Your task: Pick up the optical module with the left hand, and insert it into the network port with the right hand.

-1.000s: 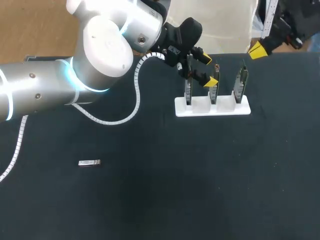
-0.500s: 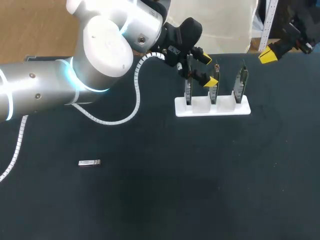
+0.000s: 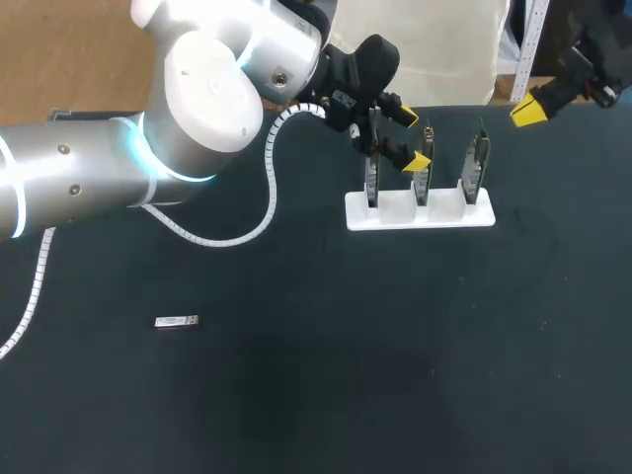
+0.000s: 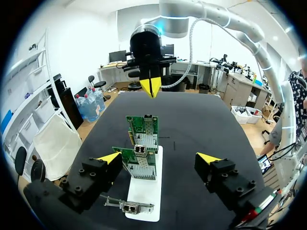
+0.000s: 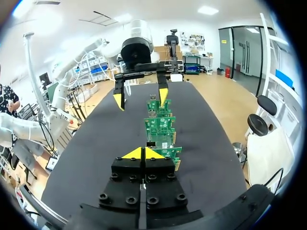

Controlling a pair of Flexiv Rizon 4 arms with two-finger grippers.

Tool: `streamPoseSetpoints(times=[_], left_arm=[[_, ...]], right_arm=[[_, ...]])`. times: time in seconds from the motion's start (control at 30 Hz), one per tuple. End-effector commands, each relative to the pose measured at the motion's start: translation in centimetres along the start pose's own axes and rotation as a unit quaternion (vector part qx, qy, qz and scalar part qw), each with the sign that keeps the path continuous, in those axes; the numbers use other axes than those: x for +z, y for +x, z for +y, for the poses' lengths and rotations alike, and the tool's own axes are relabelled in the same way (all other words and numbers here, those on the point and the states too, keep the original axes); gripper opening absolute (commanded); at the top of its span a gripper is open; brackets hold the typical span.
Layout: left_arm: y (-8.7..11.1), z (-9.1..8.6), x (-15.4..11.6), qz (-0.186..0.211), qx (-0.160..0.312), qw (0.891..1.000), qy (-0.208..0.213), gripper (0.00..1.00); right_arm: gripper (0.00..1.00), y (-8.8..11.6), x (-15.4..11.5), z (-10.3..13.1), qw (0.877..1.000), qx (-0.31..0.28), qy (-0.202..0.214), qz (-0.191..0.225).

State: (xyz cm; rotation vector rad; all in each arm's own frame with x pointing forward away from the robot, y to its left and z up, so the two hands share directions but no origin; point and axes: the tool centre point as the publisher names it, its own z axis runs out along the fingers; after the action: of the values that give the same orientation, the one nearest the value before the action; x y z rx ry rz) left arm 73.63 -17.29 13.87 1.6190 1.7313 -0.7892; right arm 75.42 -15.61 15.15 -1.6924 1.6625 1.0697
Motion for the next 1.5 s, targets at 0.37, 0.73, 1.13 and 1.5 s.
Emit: streamPoseSetpoints(times=[0.37,0.73,1.13,1.5], left_arm=[[-0.1,0.1,0.1,0.003,-0.001,1.0,0.001,1.0],[-0.1,0.1,0.1,0.003,-0.001,1.0,0.001,1.0],[-1.6,0.3,-2.3,0.024,0.027,0.998,-0.055,1.0],[-3.7,-0.3,-9.2,0.097,0.087,0.977,-0.17,1.0]], right_arm=[[1.0,-0.1,0.2,0.4,1.0,-0.001,0.006,0.001],[1.0,-0.1,0.2,0.4,1.0,-0.001,0.006,0.001],[1.0,-0.1,0.2,0.4,1.0,-0.001,0.006,0.001],[1.0,-0.1,0.2,0.4,1.0,-0.001,0.006,0.001]])
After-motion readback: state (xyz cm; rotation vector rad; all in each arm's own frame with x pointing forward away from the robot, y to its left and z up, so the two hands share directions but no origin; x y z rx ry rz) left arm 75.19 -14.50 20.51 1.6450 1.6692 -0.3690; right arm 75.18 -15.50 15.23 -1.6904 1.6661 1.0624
